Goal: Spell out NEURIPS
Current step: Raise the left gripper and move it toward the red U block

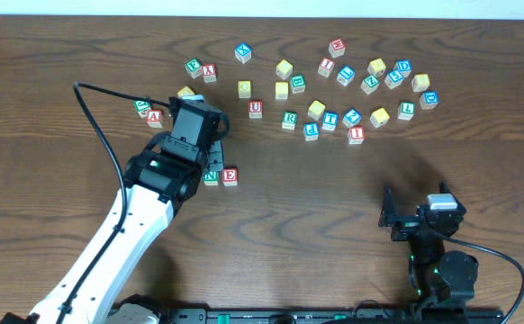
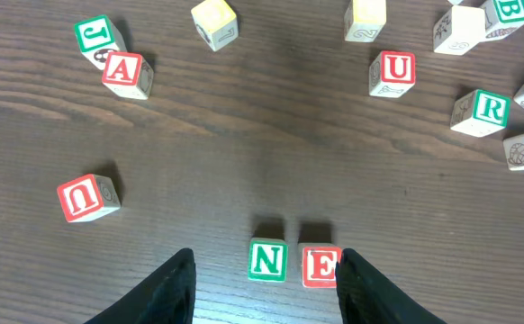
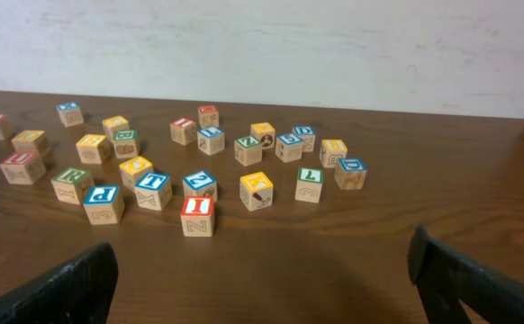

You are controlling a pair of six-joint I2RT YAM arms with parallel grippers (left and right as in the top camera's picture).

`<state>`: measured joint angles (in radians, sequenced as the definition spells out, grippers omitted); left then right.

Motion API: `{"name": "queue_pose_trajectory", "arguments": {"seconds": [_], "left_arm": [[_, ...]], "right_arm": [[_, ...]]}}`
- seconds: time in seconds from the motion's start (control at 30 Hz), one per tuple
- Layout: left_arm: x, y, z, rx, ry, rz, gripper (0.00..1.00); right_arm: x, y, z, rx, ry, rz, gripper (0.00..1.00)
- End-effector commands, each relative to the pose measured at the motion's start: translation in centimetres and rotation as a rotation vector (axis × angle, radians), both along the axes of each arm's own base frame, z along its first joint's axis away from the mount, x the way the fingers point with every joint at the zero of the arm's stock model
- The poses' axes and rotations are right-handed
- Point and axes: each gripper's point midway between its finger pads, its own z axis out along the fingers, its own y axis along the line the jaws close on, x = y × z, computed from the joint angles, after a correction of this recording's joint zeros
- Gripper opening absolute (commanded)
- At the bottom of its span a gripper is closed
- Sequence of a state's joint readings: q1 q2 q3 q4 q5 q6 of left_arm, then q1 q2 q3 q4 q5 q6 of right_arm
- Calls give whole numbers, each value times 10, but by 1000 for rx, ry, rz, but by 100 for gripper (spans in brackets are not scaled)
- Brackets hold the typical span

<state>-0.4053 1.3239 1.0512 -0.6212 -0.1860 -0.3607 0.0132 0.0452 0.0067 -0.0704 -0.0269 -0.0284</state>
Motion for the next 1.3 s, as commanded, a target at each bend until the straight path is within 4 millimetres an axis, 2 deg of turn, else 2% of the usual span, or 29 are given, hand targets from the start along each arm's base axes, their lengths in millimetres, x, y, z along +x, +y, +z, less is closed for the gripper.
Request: {"name": "queue_pose_trajectory", "arguments": {"seconds": [0.0, 0.27, 0.4, 0.53, 0.67, 0.83, 1.0, 1.13, 1.27], "left_arm": [[7, 1, 18, -2, -46, -5, 49], [6, 6, 17, 51, -37, -52, 50], [2, 18, 12, 69, -4, -24, 50], [-2, 43, 9, 148, 19, 45, 49], [-10, 59, 4, 223, 74, 13, 49], [-17, 69, 0, 276, 124, -32, 49], [-15, 69, 1, 271, 114, -24, 48], [-12, 73, 2, 196, 85, 115, 39], [-9, 79, -6, 95, 81, 305, 38]], "right_arm": [[0, -1, -1, 17, 3, -6, 99], [0, -1, -1, 17, 3, -6, 99], [0, -1, -1, 17, 3, -6, 99], [0, -1, -1, 17, 3, -6, 99], [0, -1, -1, 17, 3, -6, 99], [0, -1, -1, 17, 3, -5, 99], [0, -1, -1, 17, 3, -6, 99], [0, -1, -1, 17, 3, -6, 99], [0, -1, -1, 17, 3, -6, 99]]}}
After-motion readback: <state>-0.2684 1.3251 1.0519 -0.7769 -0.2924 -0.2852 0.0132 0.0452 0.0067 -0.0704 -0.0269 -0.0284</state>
